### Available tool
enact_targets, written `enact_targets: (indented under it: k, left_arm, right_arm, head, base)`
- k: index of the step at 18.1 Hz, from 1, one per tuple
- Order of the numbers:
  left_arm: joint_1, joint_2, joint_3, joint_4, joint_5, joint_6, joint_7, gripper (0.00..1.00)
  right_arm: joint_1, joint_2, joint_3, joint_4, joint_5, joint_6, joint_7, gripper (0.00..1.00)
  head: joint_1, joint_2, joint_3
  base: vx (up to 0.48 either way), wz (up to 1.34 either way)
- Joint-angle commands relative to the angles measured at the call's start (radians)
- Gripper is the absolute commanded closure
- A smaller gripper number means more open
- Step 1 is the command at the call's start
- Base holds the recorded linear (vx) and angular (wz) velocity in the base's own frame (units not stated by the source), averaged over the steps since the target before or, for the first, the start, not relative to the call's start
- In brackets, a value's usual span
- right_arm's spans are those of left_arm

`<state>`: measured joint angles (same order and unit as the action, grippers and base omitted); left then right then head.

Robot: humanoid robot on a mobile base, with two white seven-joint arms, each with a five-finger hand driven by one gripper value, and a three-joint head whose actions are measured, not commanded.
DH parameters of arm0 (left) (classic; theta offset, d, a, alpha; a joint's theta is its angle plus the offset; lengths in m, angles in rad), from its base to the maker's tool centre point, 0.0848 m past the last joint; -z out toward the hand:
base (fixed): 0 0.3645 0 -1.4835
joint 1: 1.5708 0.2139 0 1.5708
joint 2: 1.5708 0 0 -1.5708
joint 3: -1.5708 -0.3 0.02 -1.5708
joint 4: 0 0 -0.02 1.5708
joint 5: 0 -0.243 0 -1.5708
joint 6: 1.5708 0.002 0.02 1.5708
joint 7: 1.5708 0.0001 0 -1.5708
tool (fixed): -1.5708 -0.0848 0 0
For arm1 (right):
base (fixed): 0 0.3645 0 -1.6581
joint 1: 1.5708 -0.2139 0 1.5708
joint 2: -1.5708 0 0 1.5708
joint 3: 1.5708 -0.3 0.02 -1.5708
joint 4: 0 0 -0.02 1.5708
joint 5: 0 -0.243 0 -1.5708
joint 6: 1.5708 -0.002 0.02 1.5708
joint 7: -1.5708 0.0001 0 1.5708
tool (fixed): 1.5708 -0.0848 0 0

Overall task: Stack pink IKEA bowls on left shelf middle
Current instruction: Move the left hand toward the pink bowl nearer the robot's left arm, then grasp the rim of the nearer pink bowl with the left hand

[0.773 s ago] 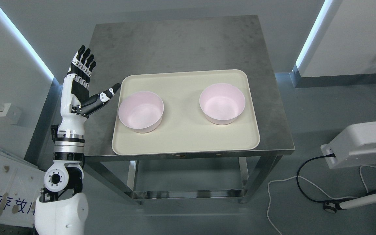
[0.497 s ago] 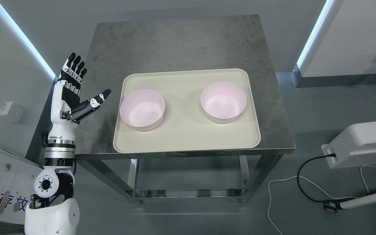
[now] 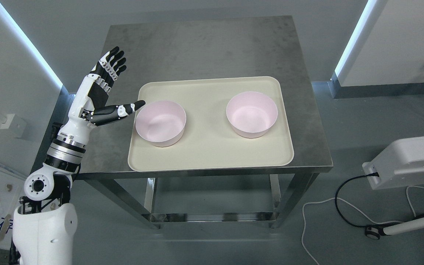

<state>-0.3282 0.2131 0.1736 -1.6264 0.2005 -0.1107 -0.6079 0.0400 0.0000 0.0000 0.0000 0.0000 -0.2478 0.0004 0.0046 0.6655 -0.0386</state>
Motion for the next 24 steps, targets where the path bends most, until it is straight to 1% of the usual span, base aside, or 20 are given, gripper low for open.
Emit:
enact_targets:
  k: [1, 3, 5, 6, 7, 9, 11, 14, 15, 17, 22, 24]
  left_arm:
    - [-0.116, 0.166, -0.086, 0.134, -0.067, 0.014, -0.133, 0.0]
    - [-0.164, 0.184, -0.134, 0.201, -0.256, 0.013, -0.138, 0.0]
    - [-0.21, 0.177, -0.161, 0.23, -0.372, 0.017, -0.138, 0.02]
    - [-0.244, 0.172, -0.177, 0.247, -0.398, 0.028, -0.139, 0.04]
    - [-0.268, 0.166, -0.192, 0.27, -0.406, 0.034, -0.138, 0.05]
    - [-0.269, 0.163, -0.224, 0.278, -0.402, 0.033, -0.141, 0.06]
    - [-0.252, 0.163, -0.23, 0.278, -0.398, 0.034, -0.185, 0.12]
    - [-0.23, 0.146, -0.232, 0.278, -0.374, 0.036, -0.242, 0.15]
    - [-0.229, 0.129, -0.23, 0.278, -0.348, 0.036, -0.254, 0.19]
    - [-0.229, 0.108, -0.227, 0.278, -0.297, 0.036, -0.256, 0.31]
    - [-0.238, 0.109, -0.238, 0.278, -0.294, 0.034, -0.256, 0.46]
    - [-0.244, 0.109, -0.247, 0.281, -0.297, 0.034, -0.254, 0.51]
  right_arm:
    - [0.0, -0.017, -0.005, -0.017, -0.002, 0.001, 0.0, 0.0]
    - [0.0, -0.017, -0.005, -0.017, -0.002, 0.001, 0.0, 0.0]
    - [0.0, -0.017, -0.005, -0.017, -0.002, 0.001, 0.0, 0.0]
    - [0.0, -0.017, -0.005, -0.017, -0.002, 0.001, 0.0, 0.0]
    - [0.0, -0.017, -0.005, -0.017, -0.002, 0.001, 0.0, 0.0]
    - [0.0, -0.017, -0.005, -0.017, -0.002, 0.001, 0.0, 0.0]
    - [0.0, -0.017, -0.005, -0.017, -0.002, 0.001, 0.0, 0.0]
    - [0.0, -0.017, -0.005, -0.017, -0.002, 0.001, 0.0, 0.0]
    - [0.0, -0.017, -0.005, -0.017, -0.002, 0.001, 0.0, 0.0]
    - [0.0, -0.017, -0.005, -0.017, -0.002, 0.001, 0.0, 0.0]
    - [0.0, -0.017, -0.005, -0.017, -0.002, 0.001, 0.0, 0.0]
    - [0.0, -0.017, -0.005, -0.017, -0.002, 0.001, 0.0, 0.0]
  head:
    - [0.0, 0.0, 0.0]
    - [0.0, 0.0, 0.0]
    - [0.0, 0.0, 0.0]
    - [0.0, 0.0, 0.0]
    - [0.0, 0.0, 0.0]
    - [0.0, 0.0, 0.0]
    - [0.0, 0.0, 0.0]
    - [0.0, 0.0, 0.0]
    - [0.0, 0.0, 0.0]
    - [0.0, 0.0, 0.0]
    - [0.0, 0.0, 0.0]
    - [0.0, 0.0, 0.0]
  base:
    - [0.0, 0.0]
    - [0.0, 0.0]
    - [0.0, 0.0]
    - [0.0, 0.0]
    - [0.0, 0.0]
    - [0.0, 0.0]
    - [0.0, 0.0]
    - [0.0, 0.0]
    - [0.0, 0.0]
    - [0.0, 0.0]
    - [0.0, 0.0]
    - [0.0, 0.0]
